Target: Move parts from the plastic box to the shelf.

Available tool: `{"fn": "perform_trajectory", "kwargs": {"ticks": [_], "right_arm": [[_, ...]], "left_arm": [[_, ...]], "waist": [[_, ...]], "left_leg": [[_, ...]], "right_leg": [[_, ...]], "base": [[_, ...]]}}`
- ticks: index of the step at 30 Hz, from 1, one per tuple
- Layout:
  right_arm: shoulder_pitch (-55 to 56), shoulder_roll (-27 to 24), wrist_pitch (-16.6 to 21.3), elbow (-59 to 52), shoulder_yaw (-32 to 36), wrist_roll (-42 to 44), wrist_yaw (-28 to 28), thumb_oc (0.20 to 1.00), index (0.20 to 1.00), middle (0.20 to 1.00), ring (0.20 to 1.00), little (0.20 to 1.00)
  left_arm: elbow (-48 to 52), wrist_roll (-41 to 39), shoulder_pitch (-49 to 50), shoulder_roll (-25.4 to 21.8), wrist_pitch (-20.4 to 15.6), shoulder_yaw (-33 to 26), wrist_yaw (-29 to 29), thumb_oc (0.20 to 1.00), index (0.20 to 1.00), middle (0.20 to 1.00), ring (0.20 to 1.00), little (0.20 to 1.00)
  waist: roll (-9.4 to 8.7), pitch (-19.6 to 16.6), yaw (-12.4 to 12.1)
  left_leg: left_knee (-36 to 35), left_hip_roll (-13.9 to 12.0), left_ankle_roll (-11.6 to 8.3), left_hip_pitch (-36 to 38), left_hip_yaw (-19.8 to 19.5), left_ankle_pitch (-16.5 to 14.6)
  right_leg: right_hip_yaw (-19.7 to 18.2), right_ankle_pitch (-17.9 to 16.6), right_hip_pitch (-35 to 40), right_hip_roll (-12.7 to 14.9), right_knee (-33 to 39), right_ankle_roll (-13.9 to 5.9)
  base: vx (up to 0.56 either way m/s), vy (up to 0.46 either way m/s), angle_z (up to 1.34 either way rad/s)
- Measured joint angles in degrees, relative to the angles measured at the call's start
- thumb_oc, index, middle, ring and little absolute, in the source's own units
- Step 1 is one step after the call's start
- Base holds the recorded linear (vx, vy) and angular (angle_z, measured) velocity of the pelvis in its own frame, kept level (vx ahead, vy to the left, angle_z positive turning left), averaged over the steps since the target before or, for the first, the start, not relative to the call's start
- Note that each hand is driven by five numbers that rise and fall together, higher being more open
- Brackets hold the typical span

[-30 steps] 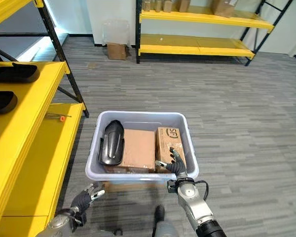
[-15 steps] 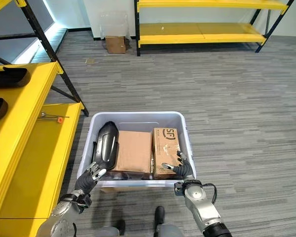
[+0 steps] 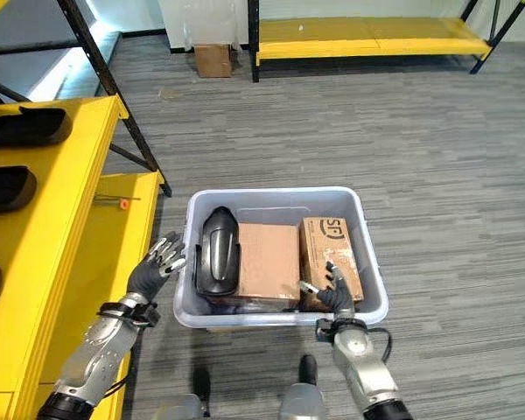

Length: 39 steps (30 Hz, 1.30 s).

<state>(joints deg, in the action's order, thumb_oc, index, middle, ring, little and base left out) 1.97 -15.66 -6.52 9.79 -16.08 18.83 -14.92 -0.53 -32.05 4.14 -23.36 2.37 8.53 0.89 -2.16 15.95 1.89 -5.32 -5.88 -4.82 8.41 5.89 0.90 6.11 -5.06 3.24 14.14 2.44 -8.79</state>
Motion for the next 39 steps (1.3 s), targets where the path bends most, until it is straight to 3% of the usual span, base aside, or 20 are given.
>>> {"fn": "perform_trajectory", "kwargs": {"ticks": [5, 8, 11, 15, 20, 23, 26, 32, 37, 39], "right_arm": [[-3.2, -1.0, 0.0, -0.1, -1.2, 0.0, 3.3, 1.000, 1.000, 1.000, 1.000, 1.000], [-4.6, -1.4, 0.5, 0.1, -1.3, 0.0, 3.1, 1.000, 1.000, 1.000, 1.000, 1.000], [-6.8, -2.9, 0.7, 0.0, -3.1, 0.0, 3.0, 1.000, 1.000, 1.000, 1.000, 1.000], [-10.8, -3.7, 0.8, 0.1, -4.6, 0.1, 1.5, 1.000, 1.000, 1.000, 1.000, 1.000], [-14.6, -4.0, 0.7, 0.3, -6.5, 0.1, 0.9, 1.000, 1.000, 1.000, 1.000, 1.000], [-18.3, -3.9, 0.6, 1.3, -8.1, 0.1, 0.6, 1.000, 1.000, 1.000, 1.000, 1.000], [-21.0, -3.8, 0.5, 1.3, -8.4, 0.1, 0.0, 1.000, 1.000, 1.000, 1.000, 1.000], [-23.5, -4.0, -0.8, 1.2, -9.3, 0.3, -1.5, 1.000, 1.000, 1.000, 1.000, 1.000], [-24.7, -5.3, -0.9, 0.1, -9.3, 1.3, -3.3, 1.000, 1.000, 1.000, 1.000, 1.000], [-26.0, -5.4, -0.7, 0.1, -9.2, 1.4, -3.9, 1.000, 1.000, 1.000, 1.000, 1.000]], "left_arm": [[-0.1, 3.7, -3.0, 0.0, 1.5, 0.6, -4.0, 1.000, 1.000, 1.000, 1.000, 1.000], [-0.8, 6.1, -7.4, 0.5, 4.2, 3.6, -8.5, 1.000, 1.000, 1.000, 1.000, 1.000], [-9.6, 8.6, -18.0, 0.5, 8.3, 7.3, -13.7, 1.000, 1.000, 1.000, 1.000, 1.000], [-15.5, 9.5, -25.7, 2.1, 8.7, 9.3, -21.9, 1.000, 1.000, 1.000, 1.000, 1.000], [-19.7, 10.4, -32.3, 7.7, 8.8, 11.2, -28.8, 1.000, 1.000, 1.000, 1.000, 1.000], [-29.6, 10.3, -37.7, 9.4, 9.6, 11.7, -33.6, 1.000, 1.000, 1.000, 1.000, 1.000], [-34.8, 9.9, -40.8, 10.4, 9.7, 11.6, -39.3, 1.000, 1.000, 1.000, 1.000, 1.000], [-43.3, 4.4, -44.1, 12.2, 9.2, 8.0, -46.2, 1.000, 1.000, 1.000, 1.000, 1.000], [-45.4, 2.9, -47.4, 11.3, 5.4, 5.8, -50.2, 1.000, 1.000, 1.000, 1.000, 1.000], [-47.0, 2.8, -49.2, 10.8, 3.2, 4.3, -54.9, 1.000, 1.000, 1.000, 1.000, 1.000]], "waist": [[0.17, 0.1, -1.0], [0.17, 0.2, 0.1], [-0.47, 0.6, 1.6], [-1.83, 5.7, 3.7], [-3.33, 12.5, 4.2], [-4.31, 13.9, 5.2], [-5.61, 15.1, 5.9], [-5.72, 15.1, 7.0], [-5.87, 15.0, 7.7], [-5.99, 14.9, 8.6]], "left_leg": [[0.0, -0.6, -0.48, 0.4, 0.1, -0.4], [1.0, -2.2, -1.52, 0.0, 0.4, -1.2], [5.8, -3.0, -2.01, -6.2, 0.9, -2.0], [10.4, -4.2, -2.45, -11.2, 1.5, -2.7], [15.7, -5.4, -2.64, -16.7, 1.2, -3.7], [17.6, -5.4, -2.65, -19.3, 1.5, -4.0], [19.1, -5.4, -2.63, -22.3, 1.7, -4.0], [22.2, -5.6, -2.18, -27.8, 1.5, -5.0], [25.0, -5.6, -1.68, -31.8, 2.0, -6.0], [26.9, -5.6, -1.51, -34.1, 2.0, -6.7]], "right_leg": [[0.1, 1.5, 0.3, -0.6, -0.2, -1.87], [-0.4, 2.1, -0.6, -2.2, -0.9, -1.29], [-2.2, 2.0, -6.5, -3.0, -3.9, -0.59], [-3.9, 0.6, -11.2, -4.3, -5.5, 0.54], [-5.3, -0.3, -16.3, -5.5, -8.5, 1.68], [-6.1, -1.2, -18.6, -5.5, -8.8, 1.81], [-6.8, -2.1, -21.3, -5.6, -8.9, 1.97], [-7.3, -2.4, -25.9, -5.7, -9.9, 1.92], [-8.6, -2.2, -29.8, -5.7, -11.1, 1.80], [-9.1, -2.3, -31.8, -5.7, -11.7, 1.81]], "base": [[0.08, -0.029, -0.05], [0.01, -0.057, -0.10], [-0.10, -0.065, -0.19], [-0.13, -0.082, -0.22], [-0.10, -0.024, -0.13], [-0.16, -0.040, -0.10], [-0.12, -0.009, -0.09], [-0.06, -0.043, -0.03], [-0.03, 0.022, -0.06], [-0.02, -0.029, -0.08]]}}
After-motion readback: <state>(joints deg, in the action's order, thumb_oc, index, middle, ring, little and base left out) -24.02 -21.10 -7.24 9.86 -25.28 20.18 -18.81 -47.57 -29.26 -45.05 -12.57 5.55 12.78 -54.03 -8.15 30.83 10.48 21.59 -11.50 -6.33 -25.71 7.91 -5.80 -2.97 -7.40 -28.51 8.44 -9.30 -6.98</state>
